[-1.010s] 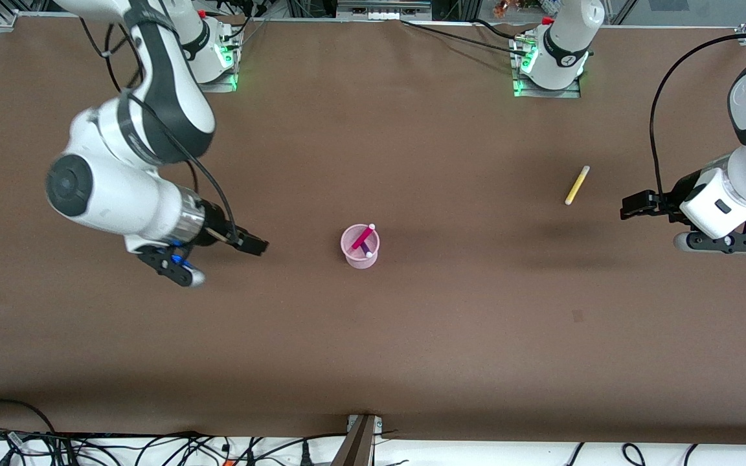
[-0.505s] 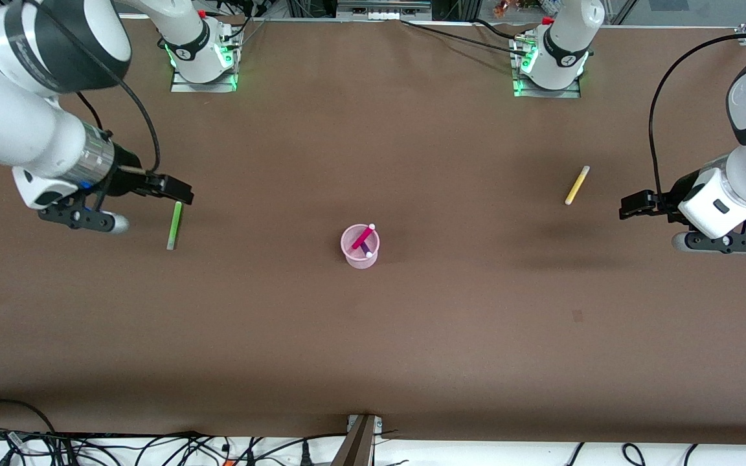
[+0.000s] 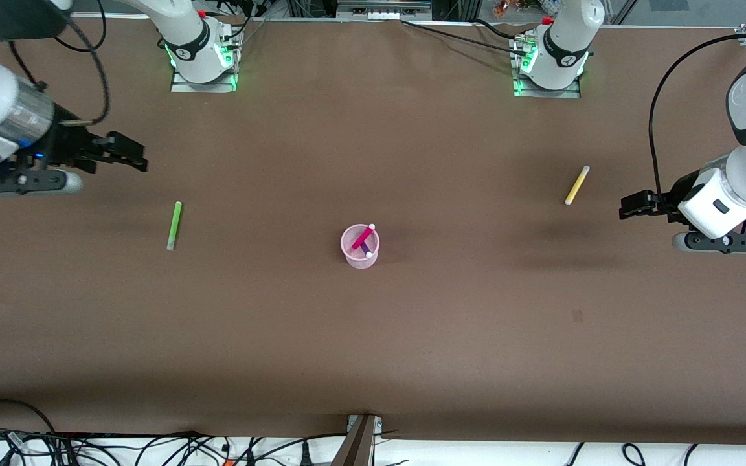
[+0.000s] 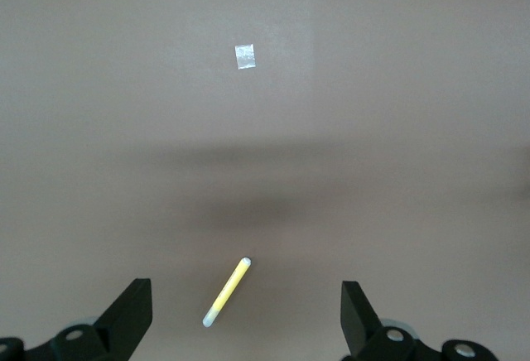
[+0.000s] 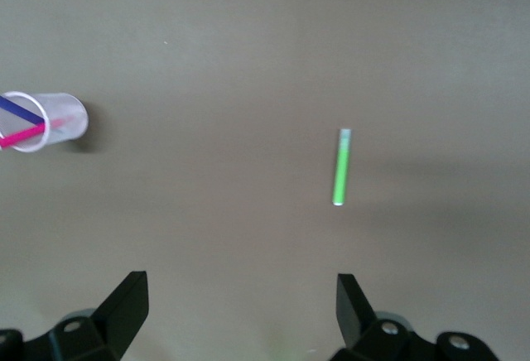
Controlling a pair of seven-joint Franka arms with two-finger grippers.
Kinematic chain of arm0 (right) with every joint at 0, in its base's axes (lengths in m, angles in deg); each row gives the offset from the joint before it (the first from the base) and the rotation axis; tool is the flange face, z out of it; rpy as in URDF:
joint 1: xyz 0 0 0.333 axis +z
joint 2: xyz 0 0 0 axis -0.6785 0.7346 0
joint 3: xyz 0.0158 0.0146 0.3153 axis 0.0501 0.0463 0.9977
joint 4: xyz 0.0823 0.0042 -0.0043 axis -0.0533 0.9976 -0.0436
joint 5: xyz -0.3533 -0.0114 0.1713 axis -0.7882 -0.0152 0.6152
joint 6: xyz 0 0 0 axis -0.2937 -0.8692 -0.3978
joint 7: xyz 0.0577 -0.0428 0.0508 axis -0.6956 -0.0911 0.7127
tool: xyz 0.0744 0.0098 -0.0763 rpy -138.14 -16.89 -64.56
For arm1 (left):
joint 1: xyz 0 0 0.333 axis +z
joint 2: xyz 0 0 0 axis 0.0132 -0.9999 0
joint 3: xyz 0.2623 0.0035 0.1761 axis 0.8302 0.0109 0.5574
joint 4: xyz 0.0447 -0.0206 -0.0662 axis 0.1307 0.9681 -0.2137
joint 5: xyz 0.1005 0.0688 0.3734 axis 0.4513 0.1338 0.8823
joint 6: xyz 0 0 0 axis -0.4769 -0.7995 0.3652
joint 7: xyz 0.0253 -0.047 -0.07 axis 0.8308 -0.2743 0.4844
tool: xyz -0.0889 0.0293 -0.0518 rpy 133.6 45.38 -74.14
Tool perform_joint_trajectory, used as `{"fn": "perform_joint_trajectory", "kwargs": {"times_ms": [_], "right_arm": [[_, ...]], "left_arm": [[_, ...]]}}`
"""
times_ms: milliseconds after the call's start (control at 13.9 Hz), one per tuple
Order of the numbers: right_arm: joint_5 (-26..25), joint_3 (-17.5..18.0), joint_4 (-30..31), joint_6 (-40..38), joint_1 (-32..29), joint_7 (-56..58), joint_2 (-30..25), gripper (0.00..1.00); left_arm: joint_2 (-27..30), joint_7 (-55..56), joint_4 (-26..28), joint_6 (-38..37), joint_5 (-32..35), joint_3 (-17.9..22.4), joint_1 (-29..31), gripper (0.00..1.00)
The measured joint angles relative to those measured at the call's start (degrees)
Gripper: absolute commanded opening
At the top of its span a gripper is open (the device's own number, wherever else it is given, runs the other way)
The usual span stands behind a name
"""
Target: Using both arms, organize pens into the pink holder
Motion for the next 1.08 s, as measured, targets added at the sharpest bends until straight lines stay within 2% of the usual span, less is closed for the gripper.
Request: {"fn": "perform_joint_trajectory", "kwargs": {"times_ms": [216, 361, 794, 1082], "right_arm": [[-2.1, 8.6, 2.4, 0.0, -11.3, 2.7, -2.8, 1.0], [-4.0, 13.2, 3.6, 0.0, -14.9, 2.7, -4.9, 1.0], [-6.4, 17.1, 4.3, 0.5, -15.3, 2.7, -6.2, 1.0], [-7.2, 17.8, 4.1, 1.4, -15.3, 2.9, -6.2, 1.0]], "left_arm": [[0.0, 0.0, 0.0, 0.0, 0.0, 0.0, 0.0, 1.0], [0.0, 0.0, 0.1, 0.0, 0.0, 0.0, 0.0, 1.0], [0.0, 0.0, 0.3, 0.0, 0.0, 0.0, 0.0, 1.0], [0.0, 0.0, 0.7, 0.0, 0.0, 0.0, 0.0, 1.0]]}}
